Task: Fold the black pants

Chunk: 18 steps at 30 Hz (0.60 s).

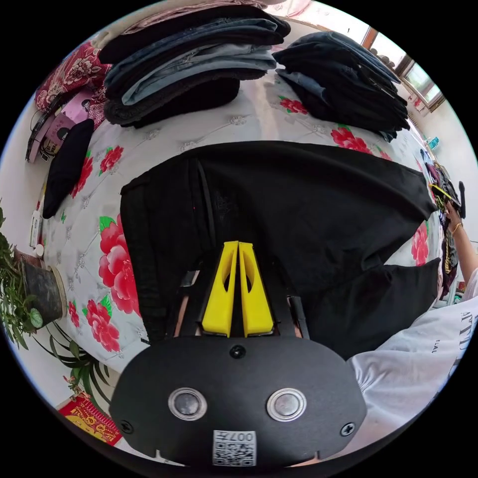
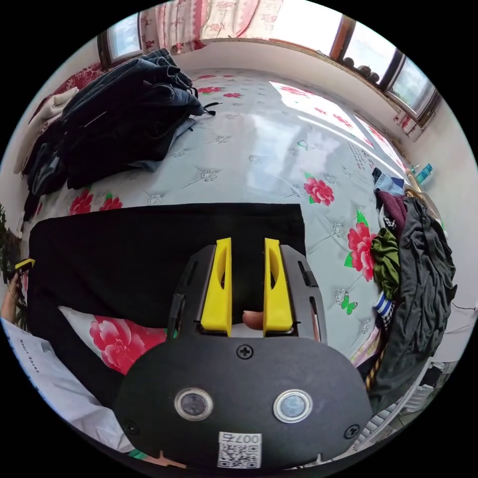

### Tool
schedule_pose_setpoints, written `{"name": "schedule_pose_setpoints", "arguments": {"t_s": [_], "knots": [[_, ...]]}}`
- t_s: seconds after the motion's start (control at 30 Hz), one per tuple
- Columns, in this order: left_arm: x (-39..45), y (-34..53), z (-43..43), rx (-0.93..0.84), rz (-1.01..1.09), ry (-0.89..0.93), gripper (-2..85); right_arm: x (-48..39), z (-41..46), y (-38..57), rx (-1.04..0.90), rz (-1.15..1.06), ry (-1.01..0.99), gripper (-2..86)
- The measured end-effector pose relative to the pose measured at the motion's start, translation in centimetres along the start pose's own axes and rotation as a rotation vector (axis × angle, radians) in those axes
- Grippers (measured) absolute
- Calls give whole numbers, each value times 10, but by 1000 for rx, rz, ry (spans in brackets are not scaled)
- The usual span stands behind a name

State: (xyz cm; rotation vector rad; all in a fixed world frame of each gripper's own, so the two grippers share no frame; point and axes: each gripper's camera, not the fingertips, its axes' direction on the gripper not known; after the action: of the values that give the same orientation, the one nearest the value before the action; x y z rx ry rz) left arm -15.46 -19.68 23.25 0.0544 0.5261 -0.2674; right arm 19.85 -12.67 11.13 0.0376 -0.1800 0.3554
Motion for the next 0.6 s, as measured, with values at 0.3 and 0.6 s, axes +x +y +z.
{"name": "schedule_pose_setpoints", "arguments": {"t_s": [0.3,0.6], "knots": [[13,1,-2,2,16,-43,-10,35,33,-16,-5,85,-70,7],[28,-2,-13,7,19,-81,-10,58,22,-77,59,218,-68,15]]}}
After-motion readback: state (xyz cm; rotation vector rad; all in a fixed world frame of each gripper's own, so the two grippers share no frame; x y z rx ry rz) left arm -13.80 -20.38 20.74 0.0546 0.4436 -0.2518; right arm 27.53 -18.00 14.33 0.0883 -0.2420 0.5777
